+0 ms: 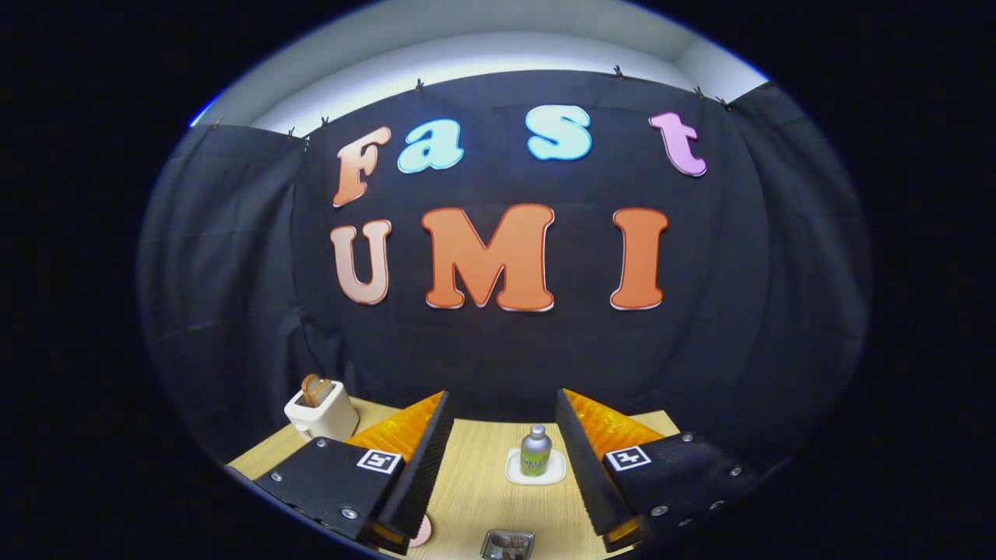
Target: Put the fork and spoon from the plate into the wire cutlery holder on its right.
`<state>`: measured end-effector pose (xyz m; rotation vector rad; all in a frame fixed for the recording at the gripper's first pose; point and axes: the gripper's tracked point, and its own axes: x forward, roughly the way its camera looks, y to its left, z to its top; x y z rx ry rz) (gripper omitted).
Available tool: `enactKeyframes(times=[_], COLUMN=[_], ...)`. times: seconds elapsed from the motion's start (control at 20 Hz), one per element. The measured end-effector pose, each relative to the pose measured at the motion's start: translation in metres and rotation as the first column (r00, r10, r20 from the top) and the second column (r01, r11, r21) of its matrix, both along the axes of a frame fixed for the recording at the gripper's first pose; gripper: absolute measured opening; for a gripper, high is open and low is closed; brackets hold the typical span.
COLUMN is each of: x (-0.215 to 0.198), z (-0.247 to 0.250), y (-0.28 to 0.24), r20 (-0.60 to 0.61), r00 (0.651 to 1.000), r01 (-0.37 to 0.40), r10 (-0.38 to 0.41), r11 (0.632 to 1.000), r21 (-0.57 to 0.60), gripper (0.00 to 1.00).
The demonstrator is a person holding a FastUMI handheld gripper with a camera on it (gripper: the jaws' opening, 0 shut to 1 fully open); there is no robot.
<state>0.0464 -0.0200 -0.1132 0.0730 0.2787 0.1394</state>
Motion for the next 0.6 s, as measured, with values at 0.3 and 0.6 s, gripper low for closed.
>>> enactKeyframes(times=[0.3, 0.6], x=[0.005, -0.002], z=[0.062, 0.088], y=[-0.013, -0.025], r20=[0.166, 0.258], r00=[0.984, 0.96], r01=[0.06, 0.109], r10=[-0.064, -0.108], r11=[0.998, 0.994], r21=[0.029, 0.008], gripper=[0.94, 0.94])
